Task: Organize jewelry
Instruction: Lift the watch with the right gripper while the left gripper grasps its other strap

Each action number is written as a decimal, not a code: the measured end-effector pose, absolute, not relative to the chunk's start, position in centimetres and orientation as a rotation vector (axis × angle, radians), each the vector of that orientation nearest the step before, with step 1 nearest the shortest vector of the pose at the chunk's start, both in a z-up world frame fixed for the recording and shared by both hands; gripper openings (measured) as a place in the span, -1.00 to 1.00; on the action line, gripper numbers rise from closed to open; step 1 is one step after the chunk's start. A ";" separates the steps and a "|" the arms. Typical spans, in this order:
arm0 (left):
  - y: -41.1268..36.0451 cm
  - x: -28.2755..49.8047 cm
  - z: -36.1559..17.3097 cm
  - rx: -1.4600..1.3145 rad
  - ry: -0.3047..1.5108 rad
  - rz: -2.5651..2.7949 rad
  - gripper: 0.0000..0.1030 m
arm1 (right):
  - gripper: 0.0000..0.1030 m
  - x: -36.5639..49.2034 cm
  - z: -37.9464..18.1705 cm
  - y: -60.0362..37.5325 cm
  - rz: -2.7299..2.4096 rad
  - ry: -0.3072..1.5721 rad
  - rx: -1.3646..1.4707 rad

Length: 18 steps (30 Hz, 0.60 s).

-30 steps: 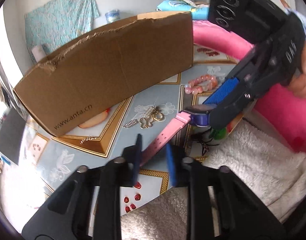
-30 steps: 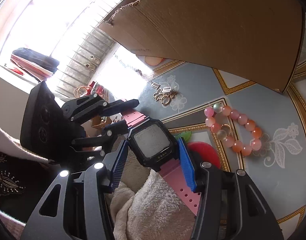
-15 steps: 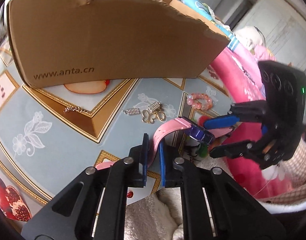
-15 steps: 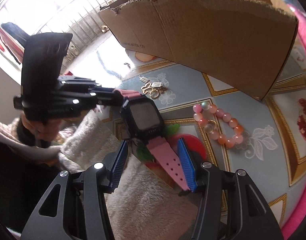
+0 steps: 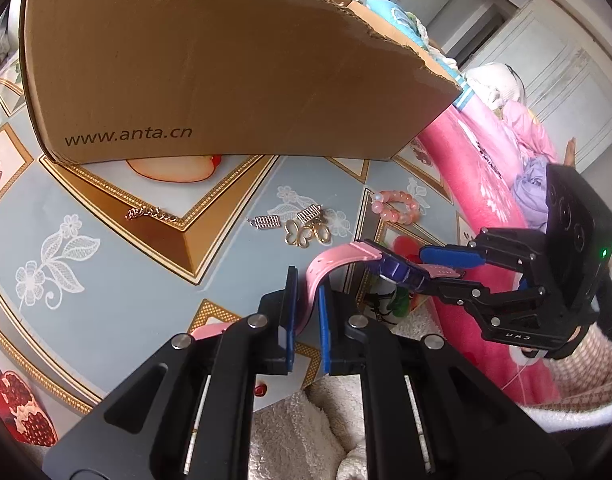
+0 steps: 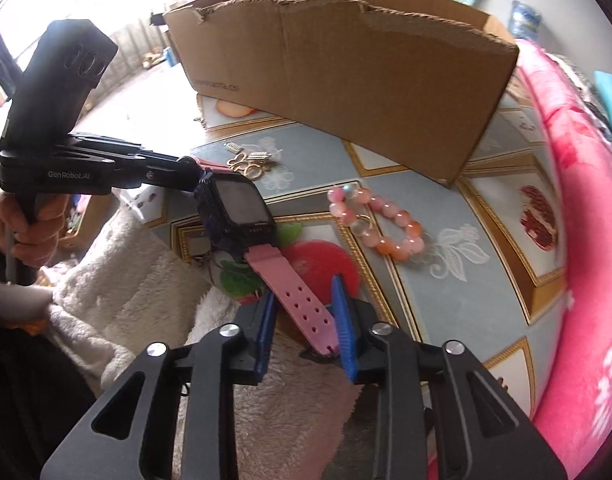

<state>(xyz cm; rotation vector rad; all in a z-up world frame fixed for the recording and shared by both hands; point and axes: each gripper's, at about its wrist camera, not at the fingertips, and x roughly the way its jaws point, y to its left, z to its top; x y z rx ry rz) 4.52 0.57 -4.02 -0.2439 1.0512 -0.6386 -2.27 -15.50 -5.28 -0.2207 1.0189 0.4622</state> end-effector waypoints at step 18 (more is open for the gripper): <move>-0.4 2.2 0.0 -0.126 0.932 -0.628 -0.94 | -0.86 -5.1 -1.7 -17.4 0.389 0.923 -0.027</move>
